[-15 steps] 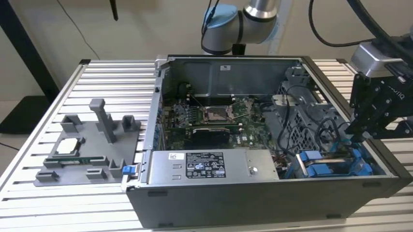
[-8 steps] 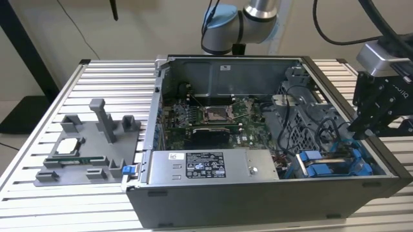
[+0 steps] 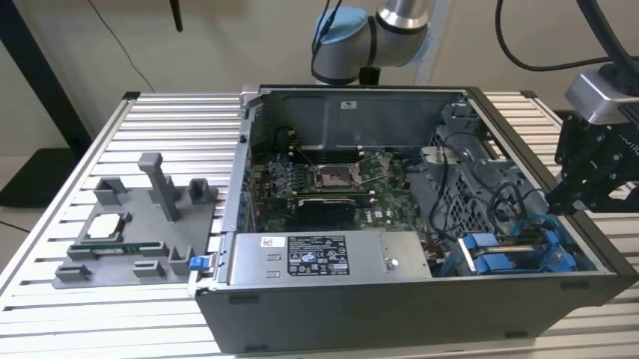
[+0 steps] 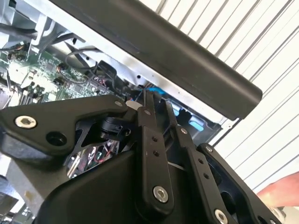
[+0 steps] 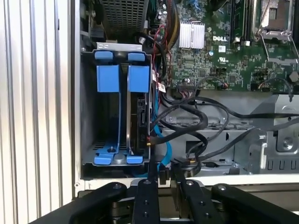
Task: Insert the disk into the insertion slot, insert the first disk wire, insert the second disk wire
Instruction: 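Insert the second disk wire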
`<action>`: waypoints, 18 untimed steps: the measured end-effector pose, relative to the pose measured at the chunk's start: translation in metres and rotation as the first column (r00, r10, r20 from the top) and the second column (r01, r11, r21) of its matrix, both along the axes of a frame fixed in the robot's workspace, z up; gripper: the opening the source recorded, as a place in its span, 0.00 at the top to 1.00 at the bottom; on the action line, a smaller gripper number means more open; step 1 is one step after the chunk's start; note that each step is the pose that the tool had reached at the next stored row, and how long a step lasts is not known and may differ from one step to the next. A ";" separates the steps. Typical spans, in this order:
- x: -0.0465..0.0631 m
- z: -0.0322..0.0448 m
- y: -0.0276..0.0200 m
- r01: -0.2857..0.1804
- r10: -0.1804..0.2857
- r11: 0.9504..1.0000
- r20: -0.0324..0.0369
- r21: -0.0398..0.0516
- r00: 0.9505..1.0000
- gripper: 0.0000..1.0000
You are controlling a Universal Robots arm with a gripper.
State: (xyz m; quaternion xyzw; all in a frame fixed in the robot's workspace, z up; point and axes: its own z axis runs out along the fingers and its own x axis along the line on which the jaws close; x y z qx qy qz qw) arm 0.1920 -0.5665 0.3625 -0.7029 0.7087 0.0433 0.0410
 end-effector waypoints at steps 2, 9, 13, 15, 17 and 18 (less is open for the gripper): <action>0.001 -0.0016 0.0000 0.000 0.000 1.000 0.000 0.005 1.000 0.00; 0.002 -0.0054 0.0000 0.000 0.000 0.999 -0.002 0.046 1.000 0.00; 0.002 -0.0074 0.0000 0.000 0.000 0.999 -0.002 0.051 1.000 0.00; 0.002 -0.0075 0.0001 0.000 0.000 0.998 -0.002 0.055 1.000 0.00; 0.002 -0.0062 0.0000 0.000 0.000 0.998 -0.002 0.055 1.000 0.00; 0.002 -0.0045 0.0000 0.000 0.000 0.998 -0.003 0.055 1.000 0.00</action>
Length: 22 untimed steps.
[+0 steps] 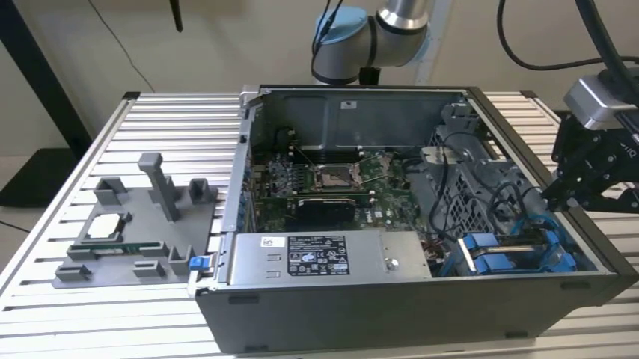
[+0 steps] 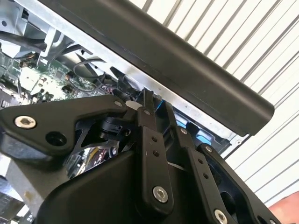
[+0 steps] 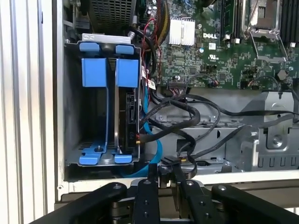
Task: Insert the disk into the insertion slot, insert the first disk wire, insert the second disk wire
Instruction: 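Insert the second disk wire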
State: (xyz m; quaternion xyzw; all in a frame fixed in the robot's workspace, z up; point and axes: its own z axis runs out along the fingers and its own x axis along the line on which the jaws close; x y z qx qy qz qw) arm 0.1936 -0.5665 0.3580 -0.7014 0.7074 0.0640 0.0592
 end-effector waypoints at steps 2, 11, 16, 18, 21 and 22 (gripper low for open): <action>0.000 0.0015 0.0000 0.000 0.000 1.000 -0.001 0.000 1.000 0.00; 0.000 0.0017 0.0000 0.000 0.000 1.000 -0.002 0.000 1.000 1.00; 0.000 0.0034 0.0000 0.000 0.000 1.000 -0.002 -0.001 1.000 1.00; 0.000 0.0057 0.0000 0.000 0.000 1.000 -0.002 0.000 1.000 1.00; -0.003 0.0093 0.0000 0.000 0.000 1.000 -0.002 0.000 1.000 1.00; -0.005 0.0107 0.0000 0.000 0.000 1.000 -0.002 0.000 1.000 1.00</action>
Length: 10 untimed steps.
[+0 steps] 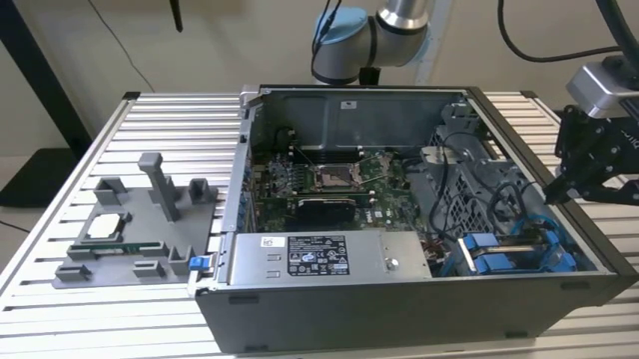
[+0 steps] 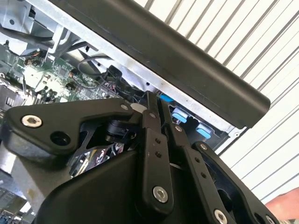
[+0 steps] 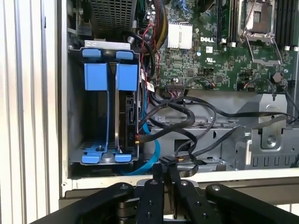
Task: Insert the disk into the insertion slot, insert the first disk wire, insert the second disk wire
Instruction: 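Insert the second disk wire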
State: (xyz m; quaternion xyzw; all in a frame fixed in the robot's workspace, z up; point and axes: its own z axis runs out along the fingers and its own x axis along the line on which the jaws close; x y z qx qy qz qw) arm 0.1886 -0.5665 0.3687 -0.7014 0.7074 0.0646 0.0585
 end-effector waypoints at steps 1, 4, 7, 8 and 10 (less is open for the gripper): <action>-0.002 0.0016 0.0000 0.000 0.000 1.000 0.000 0.000 1.000 1.00; -0.009 0.0075 0.0000 0.000 0.000 1.000 0.000 0.000 1.000 1.00; -0.018 0.0112 0.0000 0.000 0.000 1.000 0.000 0.000 1.000 1.00; -0.021 0.0121 0.0000 0.000 0.000 1.000 0.001 0.000 1.000 1.00; -0.029 0.0130 0.0000 0.000 0.000 1.000 0.001 0.000 1.000 1.00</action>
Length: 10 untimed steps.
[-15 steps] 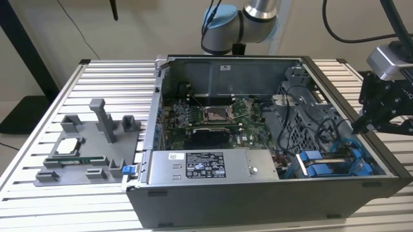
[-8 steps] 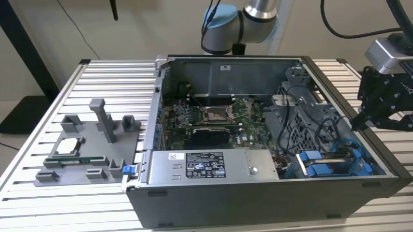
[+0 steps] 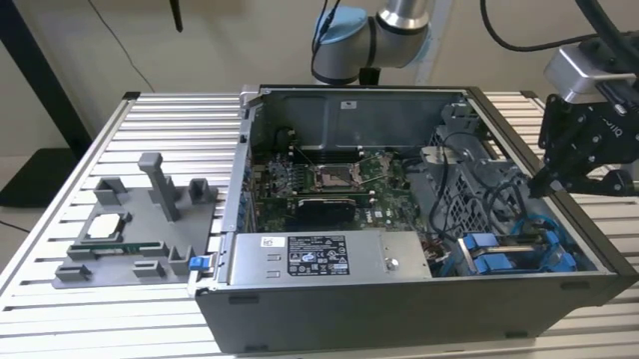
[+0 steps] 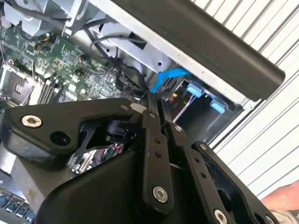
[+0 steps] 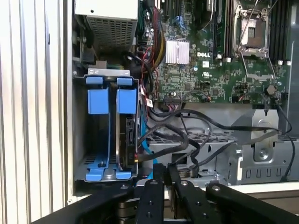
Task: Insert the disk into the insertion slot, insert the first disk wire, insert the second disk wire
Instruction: 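Insert the second disk wire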
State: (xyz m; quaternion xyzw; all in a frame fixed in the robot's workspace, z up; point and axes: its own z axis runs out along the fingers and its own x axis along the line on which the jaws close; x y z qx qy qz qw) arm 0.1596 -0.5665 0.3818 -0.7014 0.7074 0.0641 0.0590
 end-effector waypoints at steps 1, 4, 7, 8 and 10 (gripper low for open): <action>-0.004 0.0003 0.0000 0.000 0.000 1.000 0.000 0.000 1.000 1.00; -0.015 0.0010 -0.0001 0.000 0.000 1.000 0.002 0.000 1.000 1.00; -0.036 0.0007 -0.0021 0.000 0.000 1.000 0.016 0.000 1.000 1.00; -0.038 0.0006 -0.0030 0.000 0.000 1.000 0.018 -0.001 1.000 1.00; -0.045 0.0005 -0.0061 0.000 0.000 1.000 0.023 -0.005 1.000 1.00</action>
